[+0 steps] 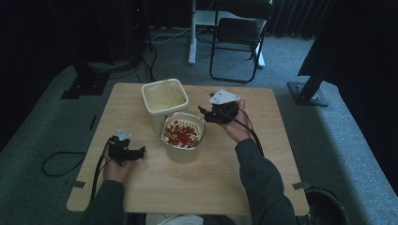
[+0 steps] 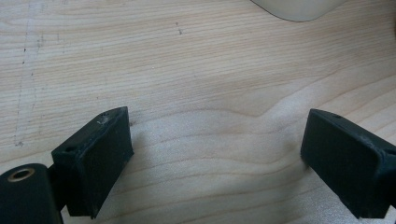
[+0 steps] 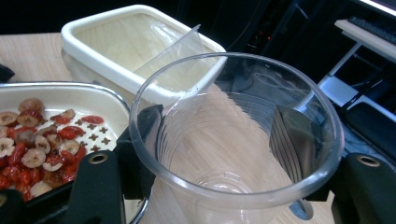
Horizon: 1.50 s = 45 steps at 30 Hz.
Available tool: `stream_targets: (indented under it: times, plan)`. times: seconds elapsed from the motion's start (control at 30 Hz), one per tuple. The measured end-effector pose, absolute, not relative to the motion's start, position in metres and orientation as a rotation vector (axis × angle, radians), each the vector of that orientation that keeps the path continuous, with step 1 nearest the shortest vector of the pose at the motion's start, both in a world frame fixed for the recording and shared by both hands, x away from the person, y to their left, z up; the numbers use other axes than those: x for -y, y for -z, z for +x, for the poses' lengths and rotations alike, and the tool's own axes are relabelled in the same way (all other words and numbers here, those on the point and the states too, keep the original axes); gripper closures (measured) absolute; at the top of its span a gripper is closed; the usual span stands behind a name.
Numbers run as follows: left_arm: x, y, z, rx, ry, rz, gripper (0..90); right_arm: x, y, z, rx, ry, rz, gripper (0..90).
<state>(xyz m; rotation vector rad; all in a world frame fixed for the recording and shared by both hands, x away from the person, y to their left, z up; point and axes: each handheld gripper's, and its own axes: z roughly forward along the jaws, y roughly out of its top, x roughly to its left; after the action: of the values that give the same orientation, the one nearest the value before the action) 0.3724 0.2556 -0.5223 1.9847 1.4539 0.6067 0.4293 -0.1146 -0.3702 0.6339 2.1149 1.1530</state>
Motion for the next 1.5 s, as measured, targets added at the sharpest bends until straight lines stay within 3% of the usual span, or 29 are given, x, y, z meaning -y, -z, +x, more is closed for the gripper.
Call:
stream_targets:
  times: [0.73, 1.5]
  plan:
    - [-0.255, 0.522, 0.373, -1.456, -0.608, 1.981, 9.3, 0.124, 0.353, 0.447, -2.1, -1.338, 0.754, 35.5]
    - [-0.255, 0.522, 0.373, -1.454, -0.607, 1.985, 9.3, 0.1, 0.344, 0.472, -2.131, -1.446, 0.777, 35.4]
